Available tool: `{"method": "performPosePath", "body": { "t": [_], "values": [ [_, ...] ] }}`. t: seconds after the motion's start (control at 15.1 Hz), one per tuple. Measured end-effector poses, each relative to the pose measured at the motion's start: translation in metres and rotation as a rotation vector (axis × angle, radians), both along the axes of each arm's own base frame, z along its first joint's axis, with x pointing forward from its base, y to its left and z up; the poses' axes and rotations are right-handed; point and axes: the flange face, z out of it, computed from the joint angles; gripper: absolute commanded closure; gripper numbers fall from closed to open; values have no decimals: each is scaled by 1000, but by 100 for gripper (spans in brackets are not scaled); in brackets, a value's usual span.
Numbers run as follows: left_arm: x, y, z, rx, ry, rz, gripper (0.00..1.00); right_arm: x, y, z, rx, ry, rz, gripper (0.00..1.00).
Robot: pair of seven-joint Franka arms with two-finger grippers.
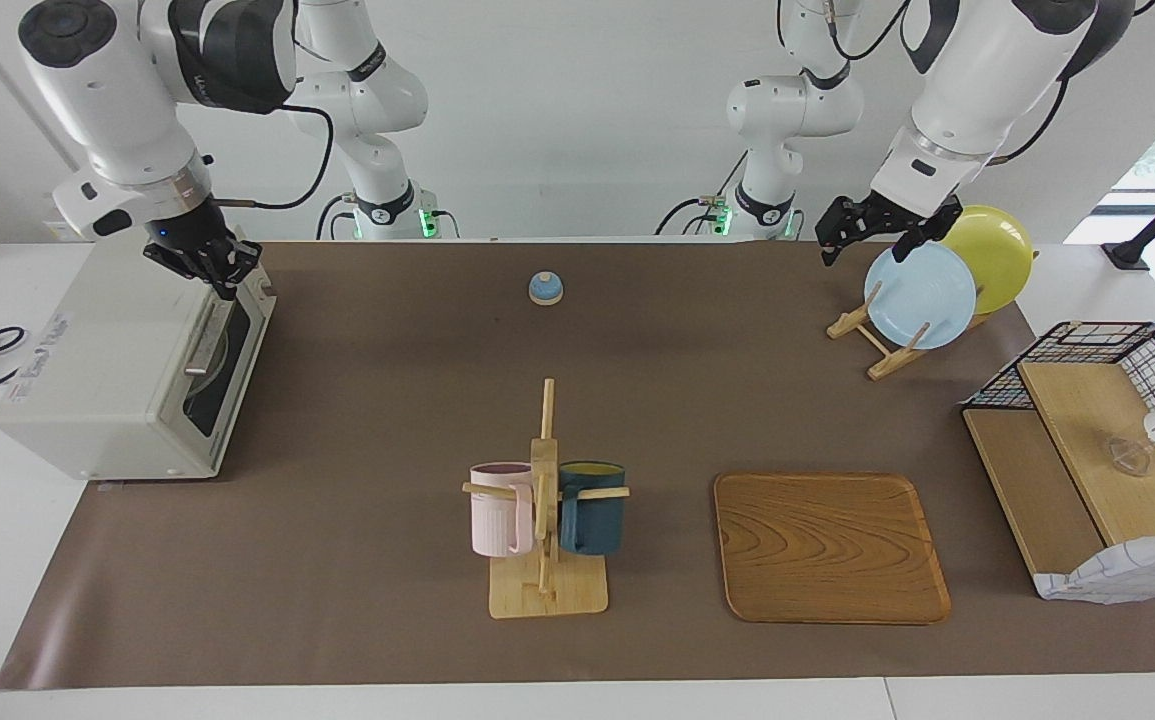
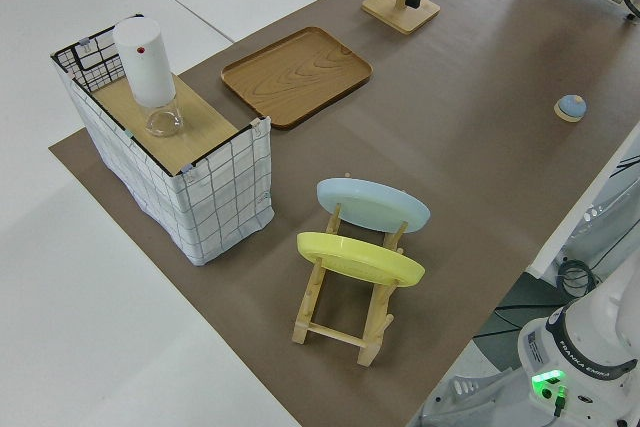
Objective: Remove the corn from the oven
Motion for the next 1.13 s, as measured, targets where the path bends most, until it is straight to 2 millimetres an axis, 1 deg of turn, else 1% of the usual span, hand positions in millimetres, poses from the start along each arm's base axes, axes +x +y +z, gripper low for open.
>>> {"method": "performPosePath", "body": {
  "t": [0.2,0.53,0.86,1.13],
  "values": [
    [0,0,0,0,0,0,0,0,-20,-20,-6,-27,-29,100],
    [0,0,0,0,0,0,0,-4,-47,-41,-7,-39,-74,100],
    [0,0,0,0,0,0,0,-5,-53,-56,-6,-21,-97,100],
    [0,0,0,0,0,0,0,-3,-54,-59,-8,-28,-111,100]
  ]
}}
